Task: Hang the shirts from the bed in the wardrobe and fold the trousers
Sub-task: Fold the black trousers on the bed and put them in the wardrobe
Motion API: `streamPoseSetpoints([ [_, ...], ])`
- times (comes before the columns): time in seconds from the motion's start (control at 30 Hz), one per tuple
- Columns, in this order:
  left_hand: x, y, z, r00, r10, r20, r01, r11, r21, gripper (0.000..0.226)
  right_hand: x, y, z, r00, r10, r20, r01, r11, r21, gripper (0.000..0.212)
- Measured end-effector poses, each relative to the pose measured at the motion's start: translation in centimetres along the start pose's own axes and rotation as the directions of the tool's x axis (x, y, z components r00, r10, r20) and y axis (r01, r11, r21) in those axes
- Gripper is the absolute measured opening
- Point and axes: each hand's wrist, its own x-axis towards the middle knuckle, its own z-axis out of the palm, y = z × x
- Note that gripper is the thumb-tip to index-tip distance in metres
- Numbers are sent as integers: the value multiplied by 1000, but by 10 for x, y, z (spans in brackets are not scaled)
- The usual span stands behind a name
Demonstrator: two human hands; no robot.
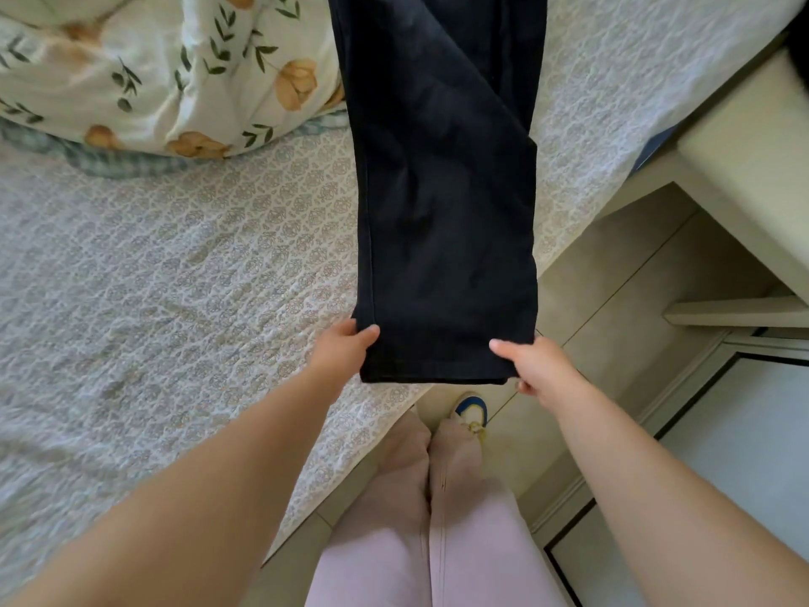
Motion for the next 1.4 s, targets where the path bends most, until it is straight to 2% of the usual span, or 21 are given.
streamPoseSetpoints([
  [0.03, 2, -6, 1, 999, 52, -11, -50, 994, 95, 25, 2, 9, 3, 1000, 1, -31, -4, 997, -78, 22],
  [0.1, 5, -13, 3, 984, 168, -55, -146, 949, 281, 34, 4, 22, 10, 995, -49, -87, 44, 997, -57, 21],
  [0.2, 8, -13, 3, 954, 277, -114, -212, 893, 396, 39, 2, 24, 14, 993, -73, -96, 100, 942, 320, 15],
  [0.27, 5, -9, 2, 939, 313, -146, -247, 904, 349, 34, 0, 20, 12, 997, -13, -75, 53, 825, 563, 9],
  [0.33, -1, -3, 0, 932, 322, -165, -295, 940, 169, 19, -1, 18, 8, 999, -14, -45, 37, 806, 591, 6],
  [0.4, -7, 7, -4, 915, 353, -194, -344, 936, 76, 9, -4, 14, 5, 994, -112, -4, 93, 800, 593, 8],
  [0.47, -10, 15, -8, 855, 457, -244, -448, 889, 94, 16, -9, 8, -2, 971, -239, 25, 146, 672, 726, 13],
  [0.53, -10, 21, -9, 745, 611, -267, -575, 792, 207, 18, -13, 2, -8, 957, -290, -4, 177, 574, 799, 12],
  [0.6, -2, 27, -5, 721, 652, -232, -577, 752, 319, 12, -12, 0, -6, 976, -208, -65, 194, 688, 700, 7],
  [0.67, 10, 34, -2, 816, 542, -202, -465, 822, 330, 16, -10, 2, 1, 992, -107, -62, 124, 827, 548, 4],
  [0.7, 16, 40, -2, 861, 478, -173, -412, 856, 313, 20, -9, 1, 4, 996, -90, -12, 82, 834, 546, 4],
  [0.77, 25, 57, -7, 900, 423, -110, -398, 897, 191, 25, -9, -5, 4, 981, -160, 107, 47, 737, 674, 8],
  [0.83, 26, 71, -16, 884, 466, -42, -467, 883, -38, 27, -12, -16, -2, 944, -293, 152, 65, 616, 785, 10],
  [0.9, 27, 69, -23, 859, 512, -15, -508, 848, -151, 32, -12, -22, -1, 919, -365, 148, 111, 600, 792, 12],
  [0.93, 28, 62, -24, 870, 493, -12, -491, 864, -109, 33, -10, -21, 3, 932, -339, 125, 145, 669, 729, 13],
  [1.0, 32, 39, -23, 923, 386, -10, -380, 911, 159, 31, -7, -11, 14, 972, -234, 0, 219, 911, 350, 7],
  [1.07, 37, 16, -20, 955, 296, -3, -268, 871, 412, 26, 0, 8, 21, 959, -223, -172, 212, 974, -81, 11],
  [1.1, 38, 8, -18, 955, 297, -15, -260, 860, 438, 25, 4, 17, 23, 943, -251, -219, 212, 959, -186, 16],
  [1.23, 29, -4, -12, 935, 347, -78, -292, 874, 389, 26, 13, 34, 21, 935, -289, -204, 254, 950, -181, 17],
  [1.3, 25, -7, -12, 965, 260, -34, -245, 941, 234, 29, 14, 37, 24, 965, -238, -114, 233, 971, -59, 12],
  [1.4, 17, -3, -14, 987, 47, 154, -45, 999, -17, 30, 17, 34, 22, 967, -247, -58, 250, 968, 36, 18],
])
